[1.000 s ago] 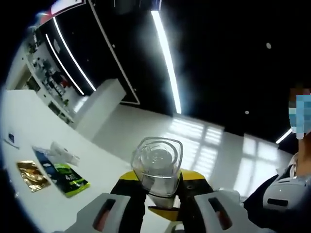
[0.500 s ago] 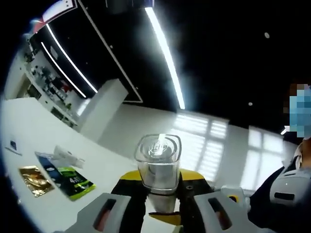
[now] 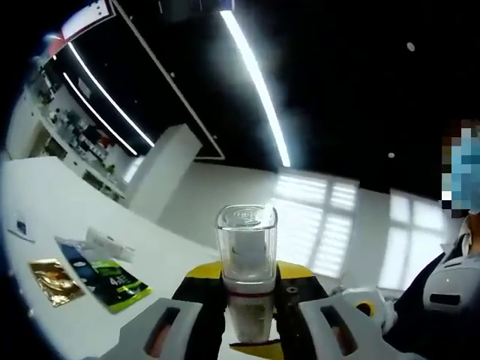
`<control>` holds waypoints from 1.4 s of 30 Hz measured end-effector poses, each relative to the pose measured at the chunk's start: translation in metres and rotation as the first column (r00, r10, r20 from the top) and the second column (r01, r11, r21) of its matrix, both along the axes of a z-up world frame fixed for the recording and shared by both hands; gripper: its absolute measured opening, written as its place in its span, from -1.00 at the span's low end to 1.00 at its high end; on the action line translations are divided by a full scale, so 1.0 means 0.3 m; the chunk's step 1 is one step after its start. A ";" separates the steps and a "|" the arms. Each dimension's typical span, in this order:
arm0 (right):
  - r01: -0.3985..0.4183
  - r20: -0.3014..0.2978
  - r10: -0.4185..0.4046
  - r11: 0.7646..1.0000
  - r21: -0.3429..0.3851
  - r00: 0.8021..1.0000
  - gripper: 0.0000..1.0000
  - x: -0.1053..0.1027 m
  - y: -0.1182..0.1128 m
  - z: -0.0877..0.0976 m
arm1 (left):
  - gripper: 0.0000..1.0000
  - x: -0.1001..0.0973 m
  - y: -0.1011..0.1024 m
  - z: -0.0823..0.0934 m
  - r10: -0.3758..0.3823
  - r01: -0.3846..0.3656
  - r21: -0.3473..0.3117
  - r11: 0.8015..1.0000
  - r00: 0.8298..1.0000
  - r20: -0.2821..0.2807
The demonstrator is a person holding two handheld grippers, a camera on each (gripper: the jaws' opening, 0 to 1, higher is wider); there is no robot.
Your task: Arrange the skincare products in the storage area until every visible bottle or jar stands upright without overlapping.
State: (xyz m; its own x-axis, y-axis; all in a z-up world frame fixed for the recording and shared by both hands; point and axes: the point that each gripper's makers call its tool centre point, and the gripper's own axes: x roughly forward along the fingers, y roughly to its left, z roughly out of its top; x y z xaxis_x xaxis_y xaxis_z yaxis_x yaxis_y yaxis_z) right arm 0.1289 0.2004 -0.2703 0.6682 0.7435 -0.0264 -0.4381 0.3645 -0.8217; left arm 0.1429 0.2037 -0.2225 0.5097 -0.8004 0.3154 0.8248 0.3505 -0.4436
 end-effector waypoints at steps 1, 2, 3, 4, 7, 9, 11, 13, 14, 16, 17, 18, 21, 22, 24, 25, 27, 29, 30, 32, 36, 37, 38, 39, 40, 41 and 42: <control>0.000 -0.007 0.000 1.000 0.002 1.000 -0.62 0.000 -0.001 -0.004 | -0.54 0.001 -0.002 -0.002 0.004 -0.004 0.008 1.000 1.000 0.000; 0.000 -0.014 0.000 1.000 0.005 1.000 -0.62 0.000 -0.001 -0.008 | -0.54 0.002 -0.004 -0.004 0.008 -0.008 0.015 1.000 1.000 0.000; 0.002 -0.020 -0.001 1.000 0.006 1.000 -0.61 0.000 -0.002 -0.012 | -0.54 0.003 -0.005 -0.007 0.011 -0.011 0.023 1.000 1.000 0.000; 0.003 -0.022 -0.003 1.000 0.006 1.000 -0.61 0.000 -0.003 -0.014 | -0.54 0.003 -0.006 -0.009 0.013 -0.014 0.031 0.999 1.000 0.002; 0.007 -0.049 -0.006 1.000 0.024 0.999 -0.61 0.003 -0.007 -0.020 | -0.54 0.005 -0.010 -0.011 0.023 -0.023 0.053 0.998 1.000 0.008; 0.010 -0.067 -0.008 1.000 0.029 0.998 -0.61 0.005 -0.006 -0.025 | -0.54 0.007 -0.013 -0.015 0.029 -0.029 0.069 0.997 1.000 0.009; 0.010 -0.084 -0.007 0.999 0.041 0.996 -0.60 0.007 -0.006 -0.028 | -0.54 0.008 -0.014 -0.016 0.033 -0.034 0.077 0.996 0.999 0.011; 0.013 -0.122 -0.003 0.997 0.075 0.992 -0.60 0.007 -0.005 -0.024 | -0.54 0.010 -0.014 -0.012 0.038 -0.039 0.074 0.997 0.999 0.012; 0.014 -0.136 -0.002 0.996 0.087 0.991 -0.60 0.007 -0.004 -0.022 | -0.54 0.012 -0.013 -0.005 0.042 -0.043 0.069 0.997 0.999 0.017; 0.014 -0.177 0.007 0.993 0.121 0.984 -0.59 0.007 -0.001 -0.018 | -0.54 0.014 -0.015 0.000 0.049 -0.050 0.071 0.996 0.999 0.022; 0.015 -0.197 0.011 0.991 0.133 0.980 -0.59 0.007 -0.001 -0.019 | -0.54 0.014 -0.016 -0.001 0.050 -0.052 0.077 0.996 0.998 0.025; 0.011 -0.218 0.022 0.988 0.151 0.976 -0.59 0.005 -0.001 -0.020 | -0.54 0.015 -0.018 -0.001 0.050 -0.052 0.081 0.995 0.998 0.026; -0.005 -0.278 0.062 0.979 0.203 0.958 -0.58 -0.001 -0.002 -0.023 | -0.54 0.014 -0.023 -0.001 0.049 -0.051 0.089 0.995 0.998 0.031; -0.010 -0.298 0.077 0.975 0.221 0.951 -0.57 -0.002 -0.003 -0.023 | -0.54 0.015 -0.024 -0.002 0.048 -0.051 0.090 0.995 0.998 0.030; -0.014 -0.335 0.100 0.968 0.251 0.937 -0.57 -0.005 -0.006 -0.023 | -0.54 0.015 -0.029 -0.003 0.045 -0.048 0.092 0.995 0.999 0.030; -0.020 -0.349 0.114 0.965 0.261 0.930 -0.56 -0.012 -0.005 -0.027 | -0.54 0.015 -0.033 -0.004 0.043 -0.046 0.096 0.994 0.999 0.031; -0.021 -0.369 0.124 0.962 0.271 0.921 -0.56 -0.014 -0.013 -0.032 | -0.54 0.013 -0.048 -0.010 0.037 -0.040 0.115 0.993 0.999 0.033; -0.029 -0.385 0.136 0.962 0.272 0.913 -0.55 -0.017 -0.013 -0.040 | -0.54 0.008 -0.065 -0.017 0.030 -0.035 0.133 0.991 0.999 0.036; -0.027 -0.390 0.137 0.961 0.275 0.910 -0.54 -0.017 -0.017 -0.041 | -0.54 0.006 -0.073 -0.019 0.028 -0.033 0.138 0.990 0.999 0.038; -0.026 -0.405 0.149 0.956 0.292 0.902 -0.53 -0.017 -0.019 -0.040 | -0.54 0.001 -0.090 -0.021 0.022 -0.028 0.147 0.989 0.999 0.044; -0.021 -0.463 0.180 0.944 0.328 0.868 -0.50 -0.017 -0.027 -0.050 | -0.54 -0.009 -0.123 -0.035 0.014 -0.025 0.188 0.982 0.998 0.059; -0.021 -0.475 0.191 0.940 0.340 0.859 -0.50 -0.017 -0.030 -0.047 | -0.54 -0.011 -0.130 -0.037 0.010 -0.021 0.192 0.981 0.998 0.060; -0.019 -0.486 0.202 0.934 0.356 0.850 -0.50 -0.018 -0.033 -0.044 | -0.54 -0.013 -0.137 -0.038 0.006 -0.018 0.196 0.981 0.998 0.062; -0.018 -0.496 0.211 0.931 0.365 0.842 -0.49 -0.020 -0.037 -0.044 | -0.54 -0.015 -0.141 -0.038 0.003 -0.016 0.199 0.980 0.998 0.064; -0.016 -0.506 0.216 0.929 0.369 0.835 -0.49 -0.020 -0.040 -0.044 | -0.54 -0.019 -0.152 -0.042 -0.001 -0.014 0.213 0.977 0.997 0.073; -0.016 -0.514 0.220 0.929 0.371 0.830 -0.49 -0.018 -0.045 -0.042 | -0.54 -0.022 -0.159 -0.045 -0.004 -0.014 0.223 0.975 0.997 0.079; -0.016 -0.518 0.222 0.928 0.372 0.826 -0.49 -0.018 -0.049 -0.042 | -0.54 -0.024 -0.167 -0.047 -0.006 -0.014 0.231 0.973 0.996 0.084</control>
State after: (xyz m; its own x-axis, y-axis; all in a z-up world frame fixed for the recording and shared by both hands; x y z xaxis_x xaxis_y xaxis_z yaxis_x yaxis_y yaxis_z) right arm 0.1234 0.1856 -0.2828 0.5249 0.8464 -0.0894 -0.8307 0.4866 -0.2704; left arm 0.1356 0.1537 -0.2367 0.4926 -0.8547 0.1636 0.8539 0.4386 -0.2801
